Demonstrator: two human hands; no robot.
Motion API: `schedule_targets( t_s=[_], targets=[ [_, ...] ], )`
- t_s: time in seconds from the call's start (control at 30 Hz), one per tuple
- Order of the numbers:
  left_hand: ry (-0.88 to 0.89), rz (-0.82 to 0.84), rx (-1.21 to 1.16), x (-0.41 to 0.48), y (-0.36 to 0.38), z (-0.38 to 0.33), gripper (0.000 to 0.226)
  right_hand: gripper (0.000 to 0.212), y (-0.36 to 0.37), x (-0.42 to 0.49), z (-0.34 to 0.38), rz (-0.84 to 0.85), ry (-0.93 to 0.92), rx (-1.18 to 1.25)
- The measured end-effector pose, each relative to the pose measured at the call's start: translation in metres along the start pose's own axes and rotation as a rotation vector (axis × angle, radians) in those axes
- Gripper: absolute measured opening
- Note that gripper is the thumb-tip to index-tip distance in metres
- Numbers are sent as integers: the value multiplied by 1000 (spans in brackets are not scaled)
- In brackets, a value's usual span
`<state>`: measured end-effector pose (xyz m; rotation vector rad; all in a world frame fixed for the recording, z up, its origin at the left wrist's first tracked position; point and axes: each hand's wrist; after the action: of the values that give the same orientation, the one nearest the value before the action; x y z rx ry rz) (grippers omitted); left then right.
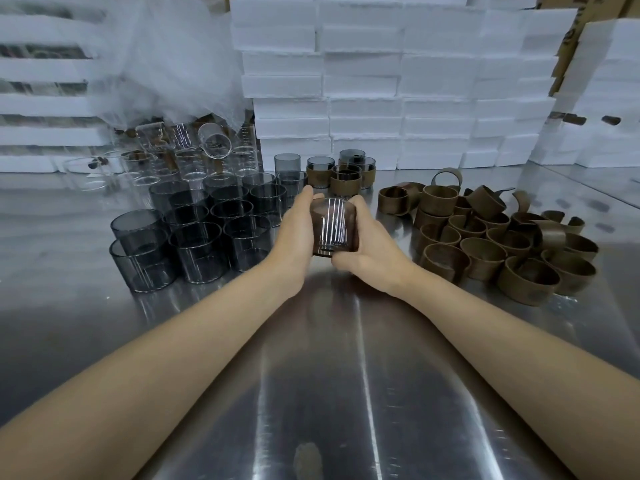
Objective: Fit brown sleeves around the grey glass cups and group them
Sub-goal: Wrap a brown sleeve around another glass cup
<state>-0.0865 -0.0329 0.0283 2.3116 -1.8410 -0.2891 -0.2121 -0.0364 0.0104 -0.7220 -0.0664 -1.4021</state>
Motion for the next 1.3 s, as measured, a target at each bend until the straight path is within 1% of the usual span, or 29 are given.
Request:
schedule_targets(
  t_s=[0.1, 0.13, 0.23, 0.3, 0.37, 0.43, 0.5, 0.57, 0.6, 0.67, 0.73, 0.8, 0.87, 0.93, 1.03, 1.07, 1.1, 1.13, 1.17, 1.2, 1.23, 1.3],
  targets=[
    [-137, 107, -136, 0, -4, -1, 50, 46, -2, 0, 0, 34, 37, 109],
    [-174, 139, -169, 1, -6, 1, 53, 45, -2, 0, 1, 42, 46, 126],
    [-212, 198, -195, 3, -8, 5, 58, 58, 0, 0, 2, 41, 54, 181],
    [-217, 182, -226, 7, -5, 9, 60, 63, 1, 0, 3, 33, 43, 244],
    [-216, 153, -291, 10, -2, 13, 59, 67, 2, 0, 4, 21, 22, 256],
    [-193, 120, -311, 12, 0, 16, 62, 68, 4, 1, 2, -22, 8, 227],
    [-126, 122, -245, 13, 0, 19, 69, 68, 5, 4, 0, -96, 19, 197],
    [-11, 199, -116, 11, 0, 22, 67, 68, 6, 6, -1, -159, 36, 187],
    [39, 250, -56, 9, 0, 23, 63, 68, 6, 6, -1, -183, 32, 175],
    [93, 323, 11, 7, 1, 24, 46, 69, 3, 6, -2, -207, 11, 116],
    [138, 324, 58, 5, 1, 24, 36, 73, 0, 6, -3, -211, -2, 45],
    [176, 305, 92, 4, 1, 27, 36, 75, -2, 7, -3, -210, -10, -27],
    [187, 269, 102, 2, 2, 28, 41, 73, -3, 8, -2, -209, -7, -120],
    [186, 237, 120, 1, 3, 28, 49, 63, -3, 10, -1, -215, 16, -257],
    [205, 214, 149, 2, 3, 26, 59, 31, -4, 11, 1, -257, 42, -578],
    [217, 200, 168, 2, 4, 26, 61, 23, -4, 10, 2, -272, 47, -670],
    [230, 184, 184, 3, 5, 27, 60, 18, -5, 8, 1, -286, 52, -709],
    [246, 165, 191, 3, 5, 28, 54, 17, -5, 7, 0, -297, 63, -694],
    [261, 145, 188, 4, 5, 28, 45, 18, -6, 7, -2, -310, 78, -618],
    [270, 111, 184, 4, 5, 28, 37, 21, -5, 7, -3, -338, 91, -487],
    [278, 67, 188, 5, 4, 28, 37, 24, -3, 7, -1, -374, 106, -328],
    [267, -4, 232, 7, 2, 27, 53, 30, 5, 7, 4, -420, 152, -18]
  ],
)
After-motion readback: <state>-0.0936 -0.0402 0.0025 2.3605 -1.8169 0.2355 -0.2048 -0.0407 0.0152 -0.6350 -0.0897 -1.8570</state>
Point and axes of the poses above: each hand's wrist, its own x-axis towards the middle knuckle, its own y-axis out of the palm, z = x × y, and after that the axes turned 10 degrees about -z, right-handed
